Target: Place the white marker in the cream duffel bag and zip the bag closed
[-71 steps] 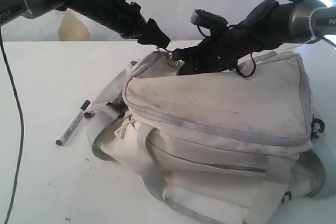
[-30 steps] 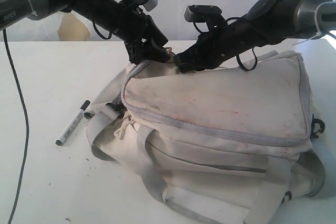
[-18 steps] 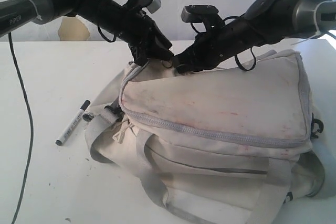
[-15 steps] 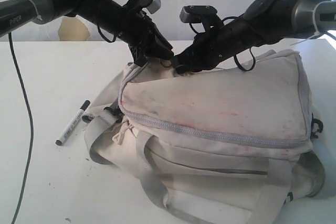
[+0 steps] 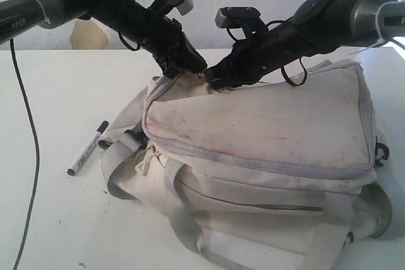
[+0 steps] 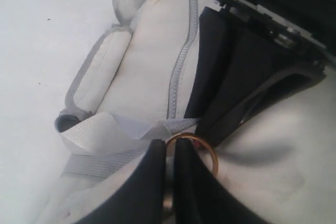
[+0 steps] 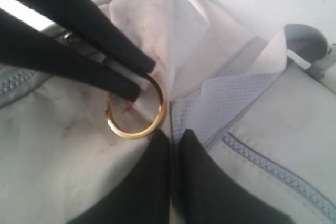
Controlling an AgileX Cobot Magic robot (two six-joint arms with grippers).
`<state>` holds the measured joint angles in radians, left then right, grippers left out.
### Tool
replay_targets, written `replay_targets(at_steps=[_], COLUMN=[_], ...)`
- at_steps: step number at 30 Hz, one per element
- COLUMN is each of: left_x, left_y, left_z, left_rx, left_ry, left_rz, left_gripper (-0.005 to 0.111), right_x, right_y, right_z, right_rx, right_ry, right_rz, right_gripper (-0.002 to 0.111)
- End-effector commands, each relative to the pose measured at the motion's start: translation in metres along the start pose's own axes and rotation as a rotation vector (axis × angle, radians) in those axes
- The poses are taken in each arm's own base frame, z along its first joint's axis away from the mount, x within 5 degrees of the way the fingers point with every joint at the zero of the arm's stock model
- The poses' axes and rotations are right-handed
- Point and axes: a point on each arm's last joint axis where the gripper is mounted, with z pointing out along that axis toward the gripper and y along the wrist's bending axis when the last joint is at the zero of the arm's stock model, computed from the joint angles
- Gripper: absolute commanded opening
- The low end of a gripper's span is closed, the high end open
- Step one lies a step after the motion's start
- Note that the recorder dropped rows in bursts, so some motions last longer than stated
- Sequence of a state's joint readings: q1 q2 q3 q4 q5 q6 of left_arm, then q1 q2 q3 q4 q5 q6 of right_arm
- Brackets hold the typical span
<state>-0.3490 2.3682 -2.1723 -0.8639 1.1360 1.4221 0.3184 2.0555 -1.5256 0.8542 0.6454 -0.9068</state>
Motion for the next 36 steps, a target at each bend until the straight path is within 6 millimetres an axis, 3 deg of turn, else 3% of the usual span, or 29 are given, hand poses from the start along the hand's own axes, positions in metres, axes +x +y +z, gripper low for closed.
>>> replay_targets(at_steps=[1,11,18,26,29,33,36], left_x=[-0.013,-0.024,-0.032,-0.025,-0.016,-0.007,-0.013], left_y=[-0.008,-0.014,-0.016,-0.014,-0.022,-0.03,-0.035], left_z=[-0.013,-0.04,-0.055,-0.057,-0.048,-0.044,-0.049], left_rx=[0.034,-0.024,-0.084,-0.138,-0.084,-0.044,-0.032], left_ry=[0.006,0.118,0.157,0.218,0.217,0.234,0.209], left_rz=[-0.03,-0.084,-0.229,-0.395,-0.467,-0.501,-0.468], left_gripper=[0.0,0.0,0.0,0.0,0.0,0.0,0.0], right_x=[-0.008,-0.015,-0.021,-0.022,-0.022,-0.023,-0.023], right_y=[0.0,-0.008,-0.016,-0.018,-0.019,-0.019,-0.019], right_z=[-0.007,-0.008,-0.011,-0.011,-0.012,-0.012,-0.012], right_rx=[0.032,0.116,0.19,0.196,0.198,0.199,0.201], right_ry=[-0.054,-0.13,-0.21,-0.242,-0.253,-0.255,-0.257], right_rz=[0.036,0.113,0.194,0.317,0.355,0.359,0.359], right_gripper=[0.0,0.0,0.0,0.0,0.0,0.0,0.0])
